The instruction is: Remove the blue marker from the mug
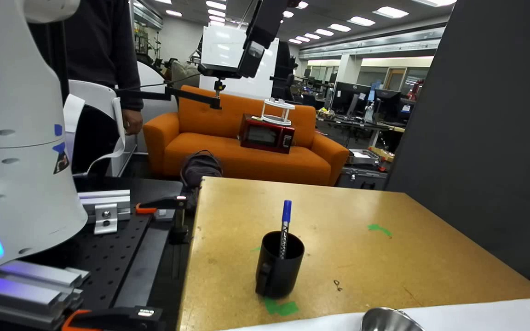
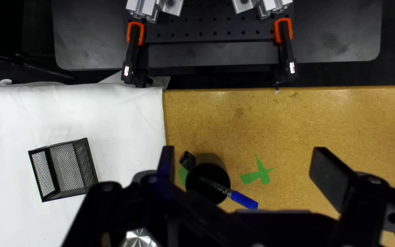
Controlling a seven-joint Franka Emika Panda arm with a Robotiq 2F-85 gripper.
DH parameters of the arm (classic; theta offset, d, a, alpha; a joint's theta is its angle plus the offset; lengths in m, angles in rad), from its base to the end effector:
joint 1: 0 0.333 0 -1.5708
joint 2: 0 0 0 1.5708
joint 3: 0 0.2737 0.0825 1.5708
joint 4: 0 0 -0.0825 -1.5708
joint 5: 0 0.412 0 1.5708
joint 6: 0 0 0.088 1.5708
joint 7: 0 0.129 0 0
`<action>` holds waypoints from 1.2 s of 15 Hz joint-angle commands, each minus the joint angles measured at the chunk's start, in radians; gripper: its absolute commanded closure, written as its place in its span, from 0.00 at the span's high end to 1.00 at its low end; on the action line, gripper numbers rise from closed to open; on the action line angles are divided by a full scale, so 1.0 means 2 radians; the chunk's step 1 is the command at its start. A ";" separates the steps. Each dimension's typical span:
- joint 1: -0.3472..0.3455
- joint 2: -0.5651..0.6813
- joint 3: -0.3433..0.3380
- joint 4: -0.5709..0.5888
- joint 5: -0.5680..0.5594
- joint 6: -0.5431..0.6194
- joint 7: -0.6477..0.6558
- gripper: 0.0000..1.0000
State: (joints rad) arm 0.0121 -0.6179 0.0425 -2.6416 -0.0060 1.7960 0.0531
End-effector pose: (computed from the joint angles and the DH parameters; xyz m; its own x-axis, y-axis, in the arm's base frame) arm 0.3715 0.0172 0.3521 0.9745 -0.0117 -0.2242 -0.0024 -0.9991 0.0420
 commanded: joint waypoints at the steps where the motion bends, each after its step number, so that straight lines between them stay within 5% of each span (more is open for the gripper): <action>1: -0.002 0.001 -0.003 0.009 -0.017 0.007 -0.013 1.00; 7: 0.013 0.013 -0.041 0.017 -0.016 0.089 -0.096 1.00; 18: 0.055 0.094 -0.147 -0.041 0.077 0.291 -0.455 1.00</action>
State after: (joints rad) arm 0.0905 -0.4406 -0.2122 -2.6866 0.0951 2.2752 -0.6924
